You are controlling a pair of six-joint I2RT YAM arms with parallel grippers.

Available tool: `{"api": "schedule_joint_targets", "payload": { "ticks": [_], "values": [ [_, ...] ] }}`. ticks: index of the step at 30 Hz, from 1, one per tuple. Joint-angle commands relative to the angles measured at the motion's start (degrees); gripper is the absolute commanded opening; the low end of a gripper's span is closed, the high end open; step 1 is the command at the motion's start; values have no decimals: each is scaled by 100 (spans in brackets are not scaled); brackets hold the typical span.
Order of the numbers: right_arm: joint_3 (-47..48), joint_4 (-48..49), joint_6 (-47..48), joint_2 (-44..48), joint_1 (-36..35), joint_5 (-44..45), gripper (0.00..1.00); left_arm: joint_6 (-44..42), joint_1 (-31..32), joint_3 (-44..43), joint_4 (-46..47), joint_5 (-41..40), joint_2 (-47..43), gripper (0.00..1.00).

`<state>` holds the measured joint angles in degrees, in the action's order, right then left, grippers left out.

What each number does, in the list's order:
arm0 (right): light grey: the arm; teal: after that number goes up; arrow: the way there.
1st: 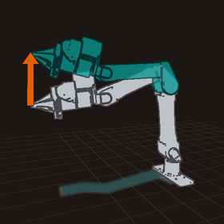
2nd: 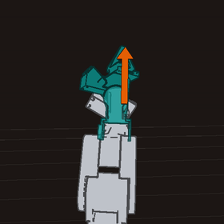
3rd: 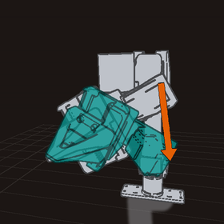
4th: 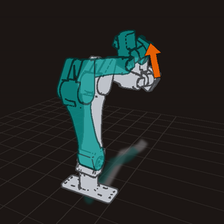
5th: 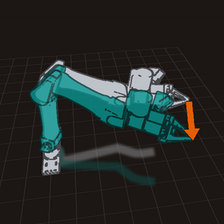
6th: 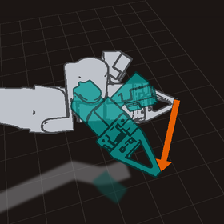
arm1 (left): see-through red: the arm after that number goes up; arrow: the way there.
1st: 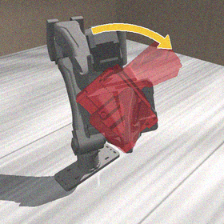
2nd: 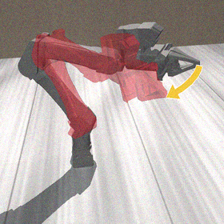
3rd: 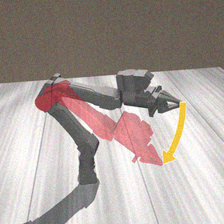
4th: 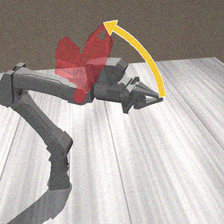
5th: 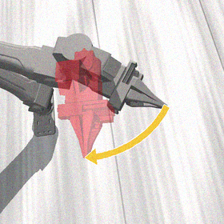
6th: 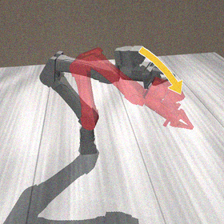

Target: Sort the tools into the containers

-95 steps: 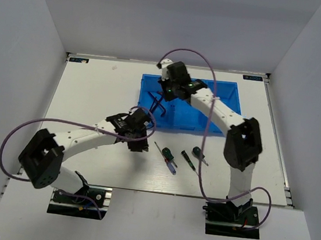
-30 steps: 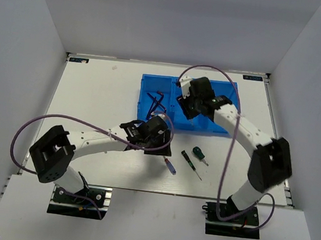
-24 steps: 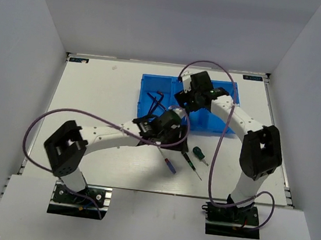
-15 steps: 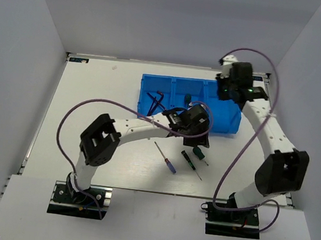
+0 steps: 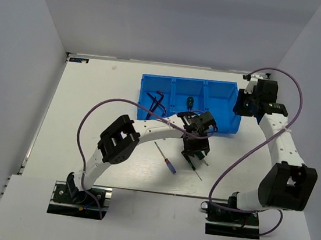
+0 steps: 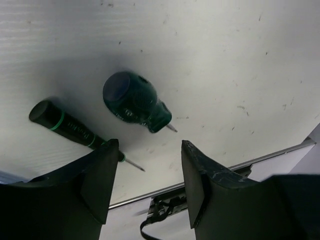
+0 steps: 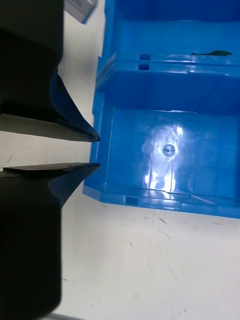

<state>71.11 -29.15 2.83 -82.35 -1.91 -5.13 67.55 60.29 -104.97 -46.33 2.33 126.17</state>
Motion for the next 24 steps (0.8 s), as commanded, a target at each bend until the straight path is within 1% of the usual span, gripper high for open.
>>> {"api": "schedule_joint_targets", "payload": {
  "ticks": [1, 3, 6, 9, 12, 13, 16, 17, 19, 21, 22, 23, 24],
  "values": [
    [-193, 41, -142, 421, 103, -436, 30, 171, 35, -471, -104, -127, 231, 63],
    [-369, 58, -142, 561, 121, -542, 31, 171, 35, -779, -350, -197, 399, 63],
    [-615, 76, -160, 737, 121, -708, 34, 171, 35, -780, -404, -198, 532, 63],
    [-799, 93, -230, 930, 297, -866, 37, 224, 35, -796, -385, -452, 715, 62],
    [-958, 93, -248, 1019, 332, -937, 37, 224, 35, -973, -587, -610, 856, 48],
    [-985, 93, -239, 1088, 358, -981, 37, 224, 35, -1025, -588, -611, 857, 38],
    [-1064, 93, -239, 1186, 393, -1060, 37, 5, 87, -1026, -588, -558, 857, 19],
    [-1082, 76, -239, 1212, 402, -1113, 37, -101, 88, -1026, -536, -558, 683, 10],
    [-1064, -29, -239, 1238, 437, -1210, 37, -433, 158, -1288, -597, -776, 515, 5],
    [-1064, -169, -99, 1291, 499, -1526, 30, -611, 211, -1351, -658, -1014, 147, 1],
    [-1090, -257, 23, 1300, 508, -1622, 25, -751, 211, -1351, -719, -1337, -3, 0],
    [-1117, -310, 172, 1335, 534, -2015, 5, -804, 211, -1351, -720, -1488, -144, 0],
    [-1152, -346, 322, 1326, 551, -2149, 0, -805, 159, -1290, -720, -1551, -258, 0]
  ]
}}
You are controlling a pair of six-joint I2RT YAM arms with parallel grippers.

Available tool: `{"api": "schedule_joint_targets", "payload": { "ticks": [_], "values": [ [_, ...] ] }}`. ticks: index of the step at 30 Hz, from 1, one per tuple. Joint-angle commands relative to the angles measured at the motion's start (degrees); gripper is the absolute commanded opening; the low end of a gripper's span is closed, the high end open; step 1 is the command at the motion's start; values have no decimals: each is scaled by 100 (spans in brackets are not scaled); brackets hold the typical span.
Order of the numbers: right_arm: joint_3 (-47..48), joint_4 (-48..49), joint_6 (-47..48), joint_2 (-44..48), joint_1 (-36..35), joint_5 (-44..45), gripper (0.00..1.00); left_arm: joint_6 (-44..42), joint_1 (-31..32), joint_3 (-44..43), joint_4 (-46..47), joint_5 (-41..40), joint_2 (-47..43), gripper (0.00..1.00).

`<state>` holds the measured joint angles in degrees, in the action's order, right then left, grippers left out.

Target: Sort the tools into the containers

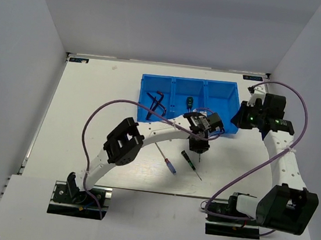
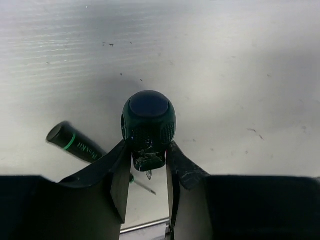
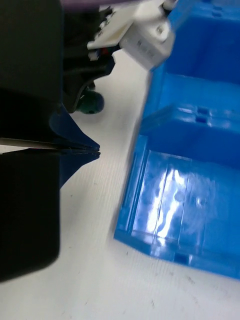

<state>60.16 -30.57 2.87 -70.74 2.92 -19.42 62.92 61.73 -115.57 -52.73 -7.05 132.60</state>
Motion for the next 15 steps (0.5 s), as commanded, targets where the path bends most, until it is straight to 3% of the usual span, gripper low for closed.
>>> {"api": "schedule_joint_targets", "payload": {
  "ticks": [1, 8, 9, 12, 15],
  "values": [
    [-135, -343, 415, 183, 103, -1026, 0, -341, -108, -229, -80, -727, -1041, 0],
    [-882, -555, 1617, 683, 192, -2118, 3, -823, -557, -861, -204, -1746, -964, 0],
    [-909, -643, 1829, 737, 209, -2275, 16, -903, -636, -862, -150, -1947, -911, 2],
    [-1094, -924, 2321, 851, 192, -2522, 36, -1448, -917, -1168, 167, -2229, -649, 7],
    [-1296, -1214, 2586, 930, 174, -2768, 51, -1746, -1207, -1738, 167, -2178, -235, 19]
  ]
}}
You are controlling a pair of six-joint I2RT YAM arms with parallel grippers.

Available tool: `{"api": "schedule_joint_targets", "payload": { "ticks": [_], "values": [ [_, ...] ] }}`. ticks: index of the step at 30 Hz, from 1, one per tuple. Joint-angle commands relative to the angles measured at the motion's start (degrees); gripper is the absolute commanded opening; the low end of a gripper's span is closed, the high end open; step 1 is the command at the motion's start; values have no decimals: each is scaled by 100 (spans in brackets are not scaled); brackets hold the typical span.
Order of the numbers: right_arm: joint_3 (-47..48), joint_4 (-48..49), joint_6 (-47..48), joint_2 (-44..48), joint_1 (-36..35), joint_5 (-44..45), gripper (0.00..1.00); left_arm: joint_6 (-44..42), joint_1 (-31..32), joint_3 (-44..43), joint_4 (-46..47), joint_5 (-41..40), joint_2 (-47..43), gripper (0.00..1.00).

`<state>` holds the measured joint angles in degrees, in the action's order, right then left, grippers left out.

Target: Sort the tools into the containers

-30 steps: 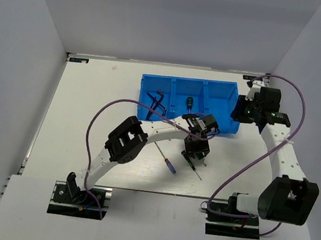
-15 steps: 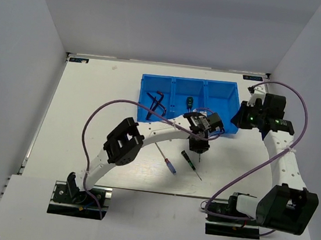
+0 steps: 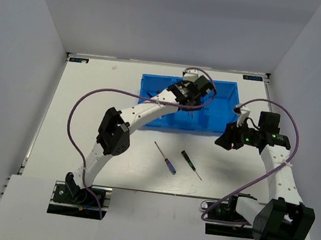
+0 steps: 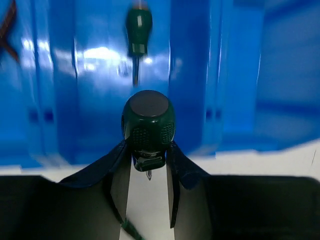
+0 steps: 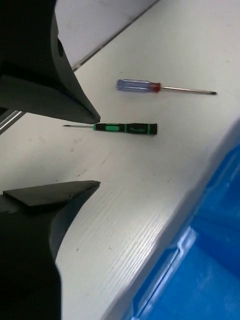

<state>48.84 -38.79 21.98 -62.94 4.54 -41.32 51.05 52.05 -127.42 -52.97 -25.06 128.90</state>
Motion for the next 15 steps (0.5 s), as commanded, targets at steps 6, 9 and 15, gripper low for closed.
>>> {"api": "schedule_joint_targets", "payload": {
  "ticks": [6, 9, 15],
  "values": [
    [-989, -192, 1010, 563, -444, -694, 66, -947, -529, -696, 533, 202, 531, 66],
    [-1288, 186, 958, 651, -953, -168, 64, -1000, -529, -697, 533, 203, 461, 69],
    [-1465, 1220, 238, 90, -2444, 1010, 64, -1456, -416, 171, 700, 203, -434, 69]
  ]
}}
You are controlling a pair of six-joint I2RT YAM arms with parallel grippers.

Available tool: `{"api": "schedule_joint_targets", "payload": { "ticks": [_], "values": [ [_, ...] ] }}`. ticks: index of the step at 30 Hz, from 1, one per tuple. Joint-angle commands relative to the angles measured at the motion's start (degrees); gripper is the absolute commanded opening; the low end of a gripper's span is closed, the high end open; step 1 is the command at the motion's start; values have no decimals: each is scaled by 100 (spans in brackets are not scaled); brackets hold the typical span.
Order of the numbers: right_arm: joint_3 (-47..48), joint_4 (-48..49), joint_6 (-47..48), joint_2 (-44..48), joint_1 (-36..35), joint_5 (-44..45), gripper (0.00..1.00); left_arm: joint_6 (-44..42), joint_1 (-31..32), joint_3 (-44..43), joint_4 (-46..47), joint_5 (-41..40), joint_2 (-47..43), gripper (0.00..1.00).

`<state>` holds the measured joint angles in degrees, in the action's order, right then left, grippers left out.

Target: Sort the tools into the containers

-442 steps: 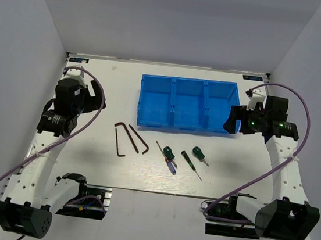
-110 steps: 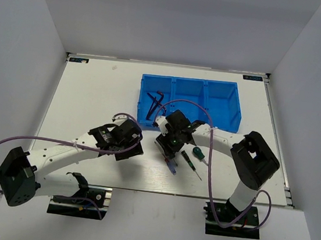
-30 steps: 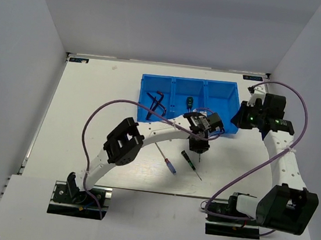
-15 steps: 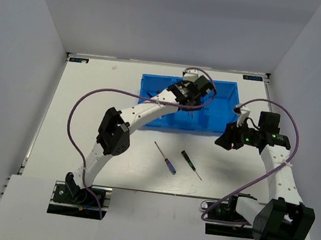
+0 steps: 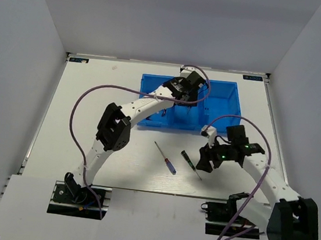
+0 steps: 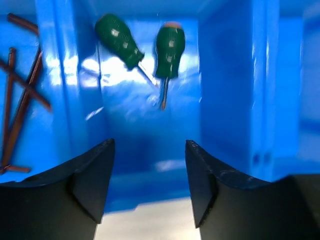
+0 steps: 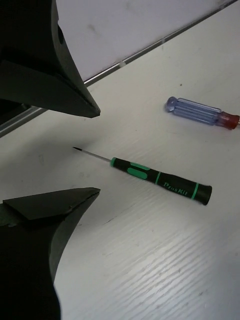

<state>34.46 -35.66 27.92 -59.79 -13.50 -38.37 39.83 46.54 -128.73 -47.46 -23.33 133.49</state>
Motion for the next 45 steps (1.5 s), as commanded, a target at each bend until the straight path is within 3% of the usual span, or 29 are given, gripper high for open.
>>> {"api": "schedule_joint_targets", "payload": {
  "ticks": [1, 4, 5, 10, 13, 16, 18, 19, 22, 28, 31, 35, 39, 44, 45],
  "values": [
    [69, 999, -419, -444, -793, 873, 64, -501, 136, 487, 210, 30, -1113, 67],
    [297, 1482, -945, -1007, -1400, 1708, 64, -486, 276, 1803, 377, -22, -2271, 60],
    [464, 1492, -1103, -1461, -1593, 1971, 64, -398, 276, 2686, 456, 39, -2623, 59],
    [896, 1799, -1509, -2290, -2042, 2834, 64, 252, 381, 5264, 432, -31, -4927, 61],
    [1036, 1957, -1597, -2581, -2192, 3265, 59, 586, 382, 6093, 431, 21, -5647, 62],
    [1019, 2080, -1597, -2757, -2376, 3739, 46, 824, 434, 6516, 431, 162, -5807, 62],
    [923, 2133, -1579, -2801, -2473, 3811, 36, 1025, 487, 6571, 492, 224, -5678, 62],
    [896, 2125, -1614, -2793, -2526, 4037, 22, 1113, 487, 6632, 553, 276, -5607, 62],
    [852, 2020, -1711, -2688, -2562, 3978, 0, 1447, 540, 6755, 834, 610, -5273, 62],
    [1649, 843, -1764, -1680, -2263, 3608, 0, 1948, 601, 6922, 1415, 1524, -4570, 67],
    [2405, 236, -1746, -1457, -1974, 4028, 0, 2002, 654, 6739, 1520, 1673, -4148, 70],
    [2777, 453, -1519, -1158, -1455, 4748, 0, 2055, 707, 6273, 1363, 1788, -3656, 70],
    [3075, 788, -1351, -1596, -771, 5330, 0, 2107, 760, 5703, 968, 1841, -3216, 70],
    [3971, 719, -1456, -2878, -92, 4867, 0, 2230, 926, 5288, 546, 1841, -2856, 70],
    [4477, 666, -1569, -3228, -40, 4430, 29, 2230, 927, 5192, 467, 1841, -2803, 70]
  ]
}}
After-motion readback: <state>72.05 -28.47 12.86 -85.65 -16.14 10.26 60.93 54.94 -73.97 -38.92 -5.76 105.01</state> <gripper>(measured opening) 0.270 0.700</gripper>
